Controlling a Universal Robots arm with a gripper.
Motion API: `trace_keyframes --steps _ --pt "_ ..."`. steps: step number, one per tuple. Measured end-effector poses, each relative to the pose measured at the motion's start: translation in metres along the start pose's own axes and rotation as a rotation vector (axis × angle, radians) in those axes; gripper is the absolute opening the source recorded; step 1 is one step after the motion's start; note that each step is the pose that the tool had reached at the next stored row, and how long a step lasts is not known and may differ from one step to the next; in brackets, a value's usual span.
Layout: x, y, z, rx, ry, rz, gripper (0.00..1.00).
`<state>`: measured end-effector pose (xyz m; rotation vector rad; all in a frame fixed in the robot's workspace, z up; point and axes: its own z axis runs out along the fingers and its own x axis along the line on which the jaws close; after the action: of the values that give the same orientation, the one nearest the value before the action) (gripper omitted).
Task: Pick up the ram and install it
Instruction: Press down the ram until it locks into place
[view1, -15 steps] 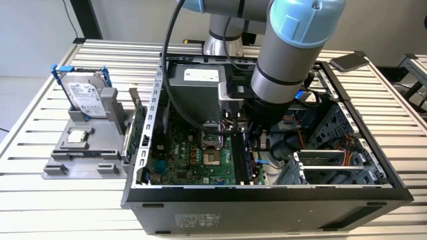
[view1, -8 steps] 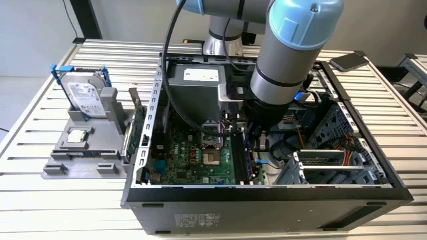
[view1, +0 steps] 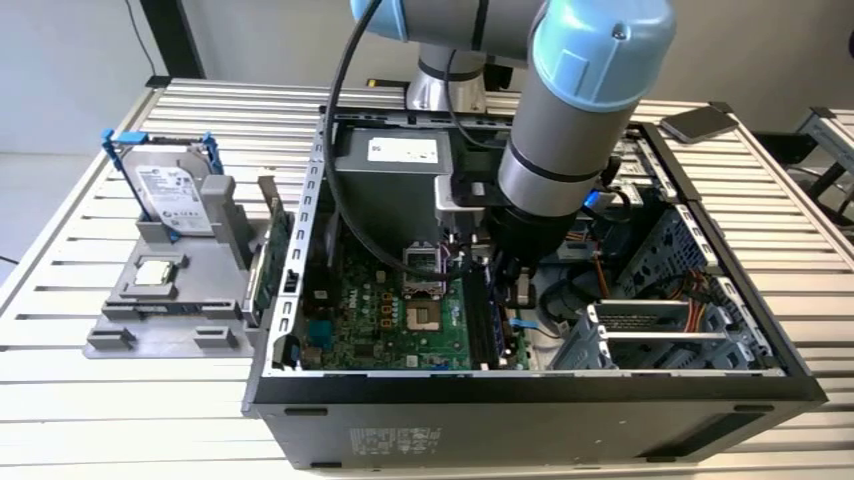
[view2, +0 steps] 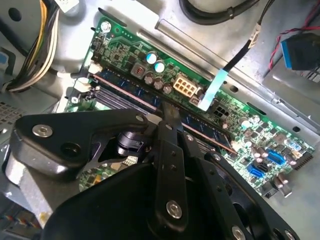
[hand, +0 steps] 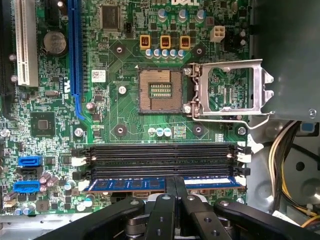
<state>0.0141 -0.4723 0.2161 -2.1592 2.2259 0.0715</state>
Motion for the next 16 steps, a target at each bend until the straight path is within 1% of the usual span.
trace_keyframes --steps 1,2,3,5,6,16 --pt "-0.0004 -0.0001 -0.0009 -0.0004 0.0016 0.0 0.0" --pt "-0.0009 -0.0001 -0.0044 0.0 0.0 0.0 0.0" --pt "-0.0011 -0.0001 -0.0066 0.0012 -0.0056 0.0 0.0" --pt "-0.0011 0.0 -0.0164 0.0006 -0.0028 0.0 0.0" --pt "-0.0014 0.0 -0.021 0.0007 -0.0034 0.0 0.0" --pt "-0.0041 0.0003 -0.0664 0.0007 -0.0031 0.0 0.0"
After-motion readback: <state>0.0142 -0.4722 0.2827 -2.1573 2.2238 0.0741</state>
